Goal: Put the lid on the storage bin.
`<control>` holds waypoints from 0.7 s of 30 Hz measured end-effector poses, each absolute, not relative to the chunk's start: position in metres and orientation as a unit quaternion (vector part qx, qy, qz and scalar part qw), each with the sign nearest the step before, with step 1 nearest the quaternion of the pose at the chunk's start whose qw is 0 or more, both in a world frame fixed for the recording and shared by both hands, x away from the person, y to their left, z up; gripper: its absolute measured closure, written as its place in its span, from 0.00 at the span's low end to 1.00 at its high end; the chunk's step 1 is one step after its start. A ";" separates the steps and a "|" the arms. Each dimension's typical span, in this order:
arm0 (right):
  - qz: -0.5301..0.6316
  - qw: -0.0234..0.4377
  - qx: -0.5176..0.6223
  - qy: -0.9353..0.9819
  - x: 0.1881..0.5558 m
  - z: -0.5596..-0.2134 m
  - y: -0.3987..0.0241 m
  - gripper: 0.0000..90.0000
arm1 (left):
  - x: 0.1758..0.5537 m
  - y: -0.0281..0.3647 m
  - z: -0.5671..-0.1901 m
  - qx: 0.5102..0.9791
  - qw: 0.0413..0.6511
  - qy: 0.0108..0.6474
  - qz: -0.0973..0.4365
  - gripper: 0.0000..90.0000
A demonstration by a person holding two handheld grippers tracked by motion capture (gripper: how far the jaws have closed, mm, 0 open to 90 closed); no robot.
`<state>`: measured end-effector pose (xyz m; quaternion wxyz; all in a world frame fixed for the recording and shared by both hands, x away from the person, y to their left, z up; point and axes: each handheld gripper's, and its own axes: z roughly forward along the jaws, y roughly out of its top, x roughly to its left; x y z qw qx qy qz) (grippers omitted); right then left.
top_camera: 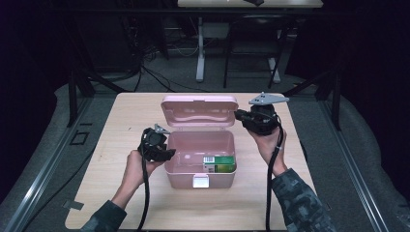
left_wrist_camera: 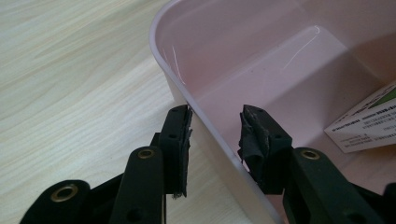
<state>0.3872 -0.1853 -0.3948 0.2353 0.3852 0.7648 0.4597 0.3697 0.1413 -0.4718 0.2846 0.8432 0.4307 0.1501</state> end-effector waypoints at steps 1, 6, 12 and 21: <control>0.459 0.234 0.386 0.765 0.386 -0.395 -0.185 0.93 | 0.369 0.141 -0.472 0.844 0.284 0.430 0.150 0.69; 0.454 0.234 0.383 0.770 0.383 -0.396 -0.185 0.93 | 0.366 0.142 -0.471 0.844 0.288 0.426 0.151 0.68; 0.449 0.232 0.383 0.773 0.379 -0.395 -0.185 0.93 | 0.362 0.145 -0.470 0.843 0.297 0.423 0.147 0.68; 0.447 0.230 0.383 0.775 0.374 -0.395 -0.184 0.92 | 0.357 0.152 -0.467 0.842 0.314 0.418 0.133 0.68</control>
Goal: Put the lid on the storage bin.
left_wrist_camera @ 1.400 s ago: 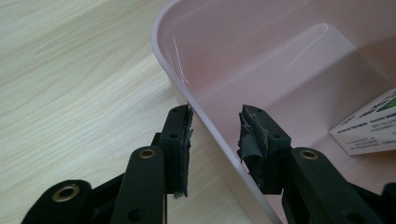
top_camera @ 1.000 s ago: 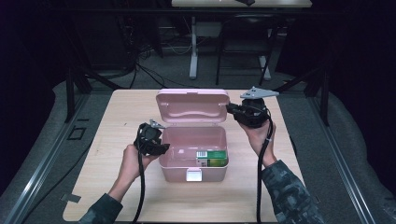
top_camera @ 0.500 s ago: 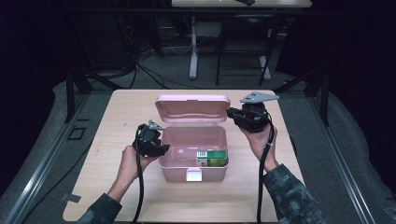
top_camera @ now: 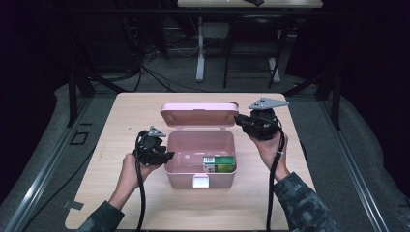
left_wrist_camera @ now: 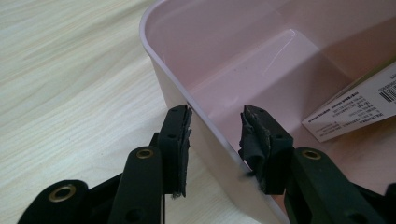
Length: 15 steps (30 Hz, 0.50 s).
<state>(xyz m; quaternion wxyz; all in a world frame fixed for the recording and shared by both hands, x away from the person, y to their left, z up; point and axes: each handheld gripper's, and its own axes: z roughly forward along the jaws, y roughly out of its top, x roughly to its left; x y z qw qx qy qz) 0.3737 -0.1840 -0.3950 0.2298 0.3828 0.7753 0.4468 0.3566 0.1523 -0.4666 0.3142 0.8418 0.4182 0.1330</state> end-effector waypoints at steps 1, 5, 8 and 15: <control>0.447 0.228 0.384 0.776 0.373 -0.395 -0.184 0.92 | 0.356 0.153 -0.466 0.841 0.315 0.418 0.134 0.68; 0.447 0.225 0.381 0.778 0.368 -0.397 -0.185 0.91 | 0.353 0.156 -0.462 0.840 0.320 0.417 0.133 0.67; 0.444 0.221 0.379 0.781 0.364 -0.400 -0.185 0.91 | 0.350 0.162 -0.456 0.836 0.328 0.419 0.135 0.66; 0.435 0.220 0.377 0.788 0.357 -0.403 -0.184 0.90 | 0.347 0.165 -0.446 0.830 0.348 0.412 0.142 0.72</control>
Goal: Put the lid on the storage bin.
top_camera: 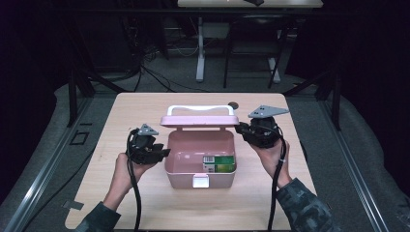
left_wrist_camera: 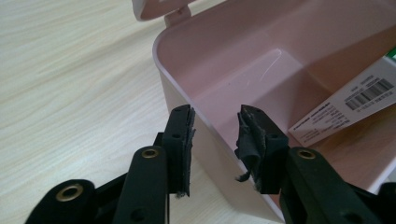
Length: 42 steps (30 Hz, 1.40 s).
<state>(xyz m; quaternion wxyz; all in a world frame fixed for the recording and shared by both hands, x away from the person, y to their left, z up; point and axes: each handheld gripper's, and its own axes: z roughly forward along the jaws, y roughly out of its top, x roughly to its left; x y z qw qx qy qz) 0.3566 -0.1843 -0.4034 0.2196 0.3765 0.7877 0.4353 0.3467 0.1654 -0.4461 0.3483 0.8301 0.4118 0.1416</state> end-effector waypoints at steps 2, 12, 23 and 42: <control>0.434 0.219 0.375 0.789 0.355 -0.404 -0.184 0.90 | 0.346 0.166 -0.443 0.827 0.357 0.409 0.148 0.75; 0.430 0.215 0.374 0.793 0.348 -0.409 -0.185 0.89 | 0.342 0.169 -0.419 0.799 0.419 0.397 0.169 1.00; 0.420 0.198 0.374 0.803 0.339 -0.417 -0.187 0.88 | 0.336 0.168 -0.423 0.807 0.417 0.387 0.158 1.00; 0.420 0.152 0.377 0.812 0.326 -0.438 -0.189 0.79 | 0.318 0.171 -0.437 0.819 0.413 0.376 0.135 1.00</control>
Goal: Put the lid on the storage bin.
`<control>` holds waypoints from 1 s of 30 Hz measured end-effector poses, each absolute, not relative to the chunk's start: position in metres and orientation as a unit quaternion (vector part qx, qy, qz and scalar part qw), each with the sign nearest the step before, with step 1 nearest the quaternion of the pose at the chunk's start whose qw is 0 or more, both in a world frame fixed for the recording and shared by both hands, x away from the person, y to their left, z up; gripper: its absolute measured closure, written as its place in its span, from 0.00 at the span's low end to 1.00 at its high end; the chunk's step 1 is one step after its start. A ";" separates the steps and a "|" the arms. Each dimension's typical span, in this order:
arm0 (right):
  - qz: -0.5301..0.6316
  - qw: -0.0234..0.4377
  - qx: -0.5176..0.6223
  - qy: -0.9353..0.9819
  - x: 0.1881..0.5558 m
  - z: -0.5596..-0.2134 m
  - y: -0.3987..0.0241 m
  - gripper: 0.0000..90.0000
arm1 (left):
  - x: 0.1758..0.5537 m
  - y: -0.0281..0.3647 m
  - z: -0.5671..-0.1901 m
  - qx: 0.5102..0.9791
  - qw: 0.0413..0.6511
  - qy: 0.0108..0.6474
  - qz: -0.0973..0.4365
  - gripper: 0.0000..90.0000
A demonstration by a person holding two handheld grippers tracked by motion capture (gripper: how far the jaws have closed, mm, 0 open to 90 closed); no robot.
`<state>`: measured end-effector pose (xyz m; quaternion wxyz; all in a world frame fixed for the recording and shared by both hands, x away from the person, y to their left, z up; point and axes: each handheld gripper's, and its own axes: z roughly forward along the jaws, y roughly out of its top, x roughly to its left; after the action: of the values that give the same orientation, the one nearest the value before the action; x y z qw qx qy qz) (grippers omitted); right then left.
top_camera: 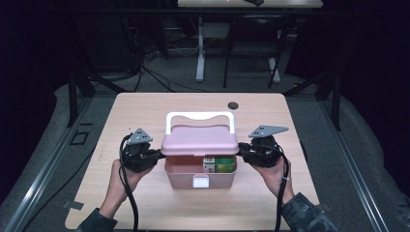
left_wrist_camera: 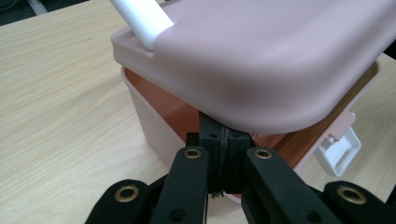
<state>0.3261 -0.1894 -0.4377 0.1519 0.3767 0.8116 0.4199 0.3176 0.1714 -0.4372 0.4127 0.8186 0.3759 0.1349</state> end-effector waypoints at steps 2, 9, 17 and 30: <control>0.420 0.147 0.376 0.813 0.324 -0.438 -0.188 0.77 | 0.316 0.171 -0.438 0.820 0.412 0.374 0.131 1.00; 0.426 0.134 0.372 0.814 0.313 -0.439 -0.187 0.69 | 0.310 0.172 -0.440 0.820 0.415 0.373 0.126 1.00; 0.434 0.124 0.366 0.814 0.303 -0.439 -0.188 0.62 | 0.304 0.174 -0.443 0.824 0.411 0.370 0.120 0.98; 0.427 0.109 0.365 0.820 0.297 -0.448 -0.184 0.60 | 0.296 0.173 -0.452 0.832 0.403 0.367 0.107 0.88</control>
<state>0.2972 -0.1838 -0.4483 0.1087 0.3651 0.8201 0.4270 0.2957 0.1726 -0.4517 0.4031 0.8315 0.3669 0.1071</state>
